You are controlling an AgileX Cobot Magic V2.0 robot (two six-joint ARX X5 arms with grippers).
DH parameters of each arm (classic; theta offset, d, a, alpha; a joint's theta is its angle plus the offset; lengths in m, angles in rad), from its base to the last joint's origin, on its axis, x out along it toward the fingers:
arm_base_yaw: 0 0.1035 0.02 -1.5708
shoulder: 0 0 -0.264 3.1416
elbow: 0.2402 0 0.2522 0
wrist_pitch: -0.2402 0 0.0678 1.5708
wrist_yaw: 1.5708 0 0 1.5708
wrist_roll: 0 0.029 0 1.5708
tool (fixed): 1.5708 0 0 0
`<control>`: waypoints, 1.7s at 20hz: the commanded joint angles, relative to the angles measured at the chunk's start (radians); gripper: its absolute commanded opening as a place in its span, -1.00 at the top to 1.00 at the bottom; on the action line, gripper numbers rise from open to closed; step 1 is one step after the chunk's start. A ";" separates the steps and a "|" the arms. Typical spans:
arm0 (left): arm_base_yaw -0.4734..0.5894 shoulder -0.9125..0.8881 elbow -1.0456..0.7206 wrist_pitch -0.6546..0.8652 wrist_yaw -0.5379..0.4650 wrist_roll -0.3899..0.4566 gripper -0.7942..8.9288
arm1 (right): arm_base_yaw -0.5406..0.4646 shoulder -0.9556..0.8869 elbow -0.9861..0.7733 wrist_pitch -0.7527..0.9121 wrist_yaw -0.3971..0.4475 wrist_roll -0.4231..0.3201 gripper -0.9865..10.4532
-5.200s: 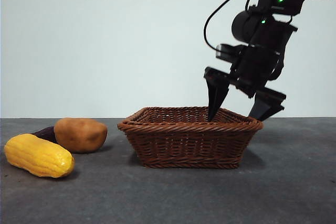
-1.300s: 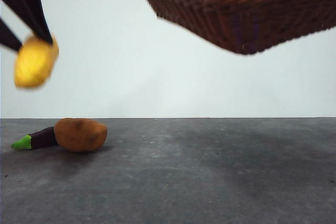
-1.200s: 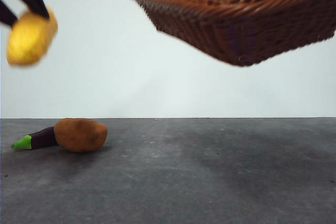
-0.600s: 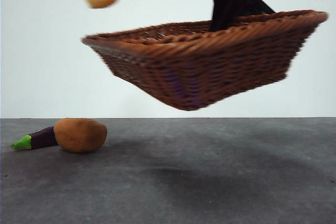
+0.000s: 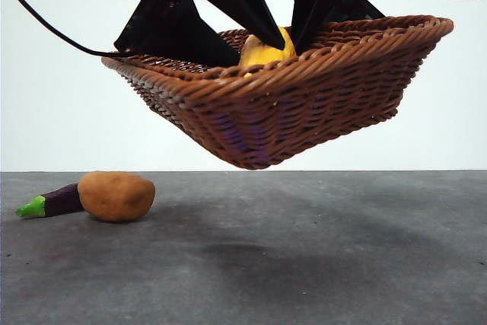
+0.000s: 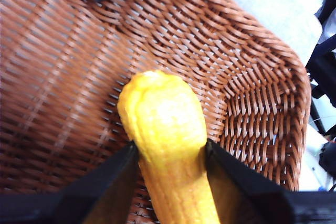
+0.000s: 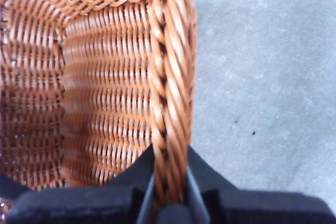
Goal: Help me put the vegetables on the table into the basket
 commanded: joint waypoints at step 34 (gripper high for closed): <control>0.499 0.370 0.344 -0.484 -0.185 -0.513 -0.20 | -0.421 -0.194 -0.003 -0.027 -0.186 -0.173 0.84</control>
